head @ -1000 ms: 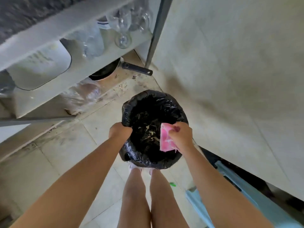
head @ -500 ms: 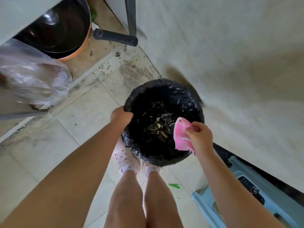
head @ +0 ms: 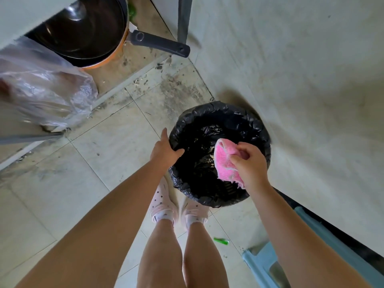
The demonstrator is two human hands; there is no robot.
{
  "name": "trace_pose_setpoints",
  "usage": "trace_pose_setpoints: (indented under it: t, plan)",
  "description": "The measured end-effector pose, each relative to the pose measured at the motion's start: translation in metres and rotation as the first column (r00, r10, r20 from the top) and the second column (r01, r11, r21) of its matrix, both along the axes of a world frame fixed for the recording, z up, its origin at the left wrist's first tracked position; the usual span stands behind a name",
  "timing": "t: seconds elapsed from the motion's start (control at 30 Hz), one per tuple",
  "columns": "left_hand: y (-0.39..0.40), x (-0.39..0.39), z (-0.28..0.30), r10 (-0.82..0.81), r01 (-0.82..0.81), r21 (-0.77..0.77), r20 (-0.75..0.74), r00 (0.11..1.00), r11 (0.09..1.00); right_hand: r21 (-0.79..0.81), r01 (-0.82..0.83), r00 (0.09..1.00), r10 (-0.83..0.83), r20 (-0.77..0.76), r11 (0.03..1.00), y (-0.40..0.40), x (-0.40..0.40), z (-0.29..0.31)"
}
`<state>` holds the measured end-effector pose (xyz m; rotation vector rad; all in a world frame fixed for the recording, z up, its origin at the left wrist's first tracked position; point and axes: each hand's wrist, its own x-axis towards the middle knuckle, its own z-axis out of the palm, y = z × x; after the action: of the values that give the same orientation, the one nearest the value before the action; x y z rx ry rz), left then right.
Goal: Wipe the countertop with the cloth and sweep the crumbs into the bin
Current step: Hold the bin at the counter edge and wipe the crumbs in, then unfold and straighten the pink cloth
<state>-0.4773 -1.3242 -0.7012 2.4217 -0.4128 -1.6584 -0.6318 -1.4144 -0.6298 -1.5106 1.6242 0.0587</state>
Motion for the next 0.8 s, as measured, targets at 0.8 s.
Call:
trace_pose_setpoints:
  t: [0.8]
  plan:
    - [0.118, 0.131, 0.436, 0.571, -0.658, -0.441, -0.332, 0.751, 0.610, -0.160, -0.686, 0.547, 0.649, 0.529, 0.710, 0.082, 0.195, 0.360]
